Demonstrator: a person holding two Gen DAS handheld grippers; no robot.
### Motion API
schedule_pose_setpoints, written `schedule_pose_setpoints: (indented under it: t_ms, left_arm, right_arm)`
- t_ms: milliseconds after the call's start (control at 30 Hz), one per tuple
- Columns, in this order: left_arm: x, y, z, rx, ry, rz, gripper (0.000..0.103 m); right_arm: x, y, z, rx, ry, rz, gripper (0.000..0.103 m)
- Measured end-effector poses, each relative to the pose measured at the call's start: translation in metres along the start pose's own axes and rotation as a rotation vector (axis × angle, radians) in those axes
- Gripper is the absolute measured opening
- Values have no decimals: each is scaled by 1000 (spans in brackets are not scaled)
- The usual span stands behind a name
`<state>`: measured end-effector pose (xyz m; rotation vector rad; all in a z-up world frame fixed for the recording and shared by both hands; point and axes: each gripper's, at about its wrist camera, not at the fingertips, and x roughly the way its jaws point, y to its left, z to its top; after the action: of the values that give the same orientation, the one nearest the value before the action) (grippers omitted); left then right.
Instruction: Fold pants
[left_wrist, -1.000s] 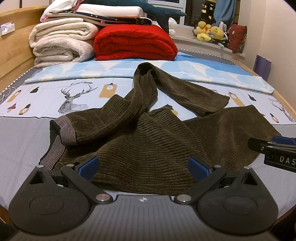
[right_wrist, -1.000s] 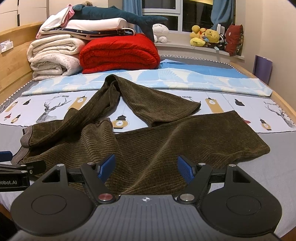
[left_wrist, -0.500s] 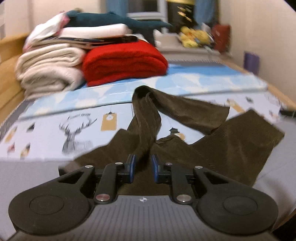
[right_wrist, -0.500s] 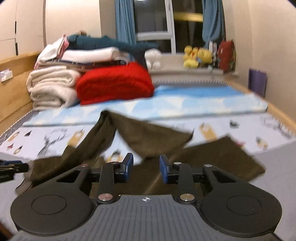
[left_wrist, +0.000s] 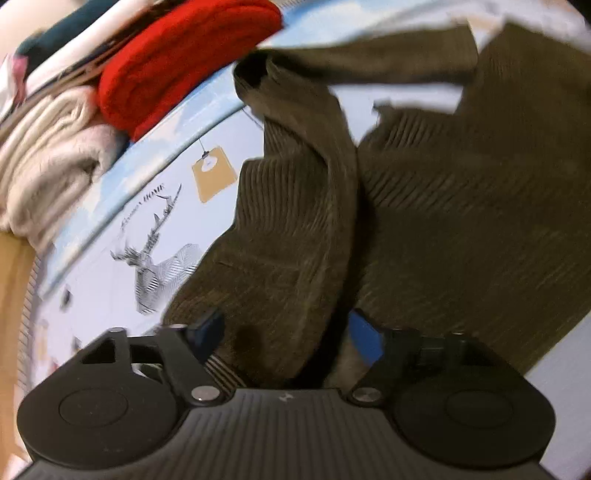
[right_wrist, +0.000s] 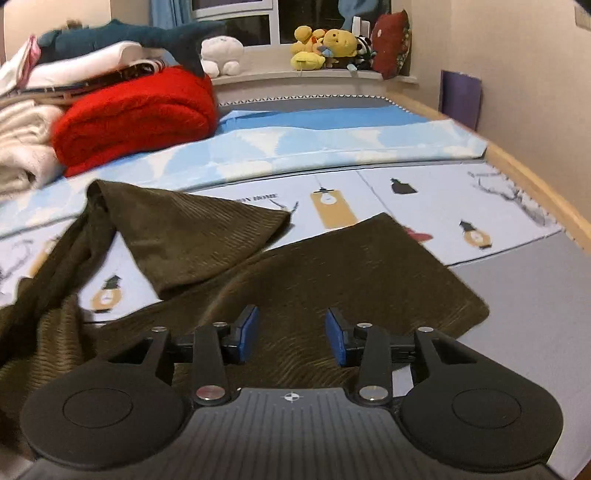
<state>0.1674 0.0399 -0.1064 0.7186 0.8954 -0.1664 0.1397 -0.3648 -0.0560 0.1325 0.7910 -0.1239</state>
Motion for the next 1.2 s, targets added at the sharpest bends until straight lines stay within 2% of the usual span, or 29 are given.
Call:
schedule_pose_setpoints:
  t_ms: [33, 67, 100, 133, 167, 267, 300, 333, 367, 433, 533, 633, 767, 900, 1100, 1133, 1167, 1200]
  left_arm:
    - [4, 2, 1, 19, 7, 4, 35]
    - [8, 8, 0, 0, 9, -17, 13]
    - [10, 19, 2, -32, 8, -16, 13]
    - [9, 31, 4, -66, -17, 36, 12]
    - [6, 43, 9, -117, -57, 114, 12]
    - [-11, 103, 8, -408, -200, 470, 24]
    - [-13, 116, 3, -483, -205, 510, 34]
    - [-13, 129, -5, -568, -189, 498, 41]
    - [-13, 138, -13, -640, -169, 451, 53]
    - [-11, 151, -28, -739, -140, 320, 53]
    - [-4, 163, -49, -835, -89, 172, 60]
    - [7, 170, -68, -929, 2, 37, 68]
    - [22, 171, -99, -984, 130, -74, 84]
    - [43, 151, -116, -937, 277, -167, 85]
    - [59, 140, -139, -920, 361, -227, 84]
    - [60, 137, -141, -912, 366, -242, 82]
    - [59, 136, -140, -898, 364, -253, 75]
    - [56, 133, -138, -872, 342, -264, 61]
  right_arm:
    - [4, 2, 0, -3, 5, 3, 43]
    - [7, 6, 0, -8, 7, 3, 43]
    - [10, 7, 3, -14, 8, 2, 43]
    - [12, 9, 4, -24, 9, -1, 43]
    - [15, 11, 4, -37, 12, -1, 43]
    - [16, 15, 7, -46, 6, 0, 43]
    - [17, 15, 7, -44, 6, 1, 43]
    - [17, 16, 7, -39, 6, -1, 43]
    - [16, 15, 7, -35, 8, -2, 43]
    - [15, 14, 6, -32, 14, -1, 43]
    - [13, 14, 6, -32, 13, -4, 43]
    - [9, 12, 4, -16, 13, -3, 43]
    - [5, 13, 2, -8, 10, 0, 43]
    - [4, 10, 0, 12, 19, -5, 43]
    - [6, -24, 2, 153, 26, -43, 43]
    - [5, -35, 4, 182, 17, -68, 43]
    - [5, -48, 5, 216, 6, -111, 43]
    - [4, -61, 5, 255, -1, -149, 45]
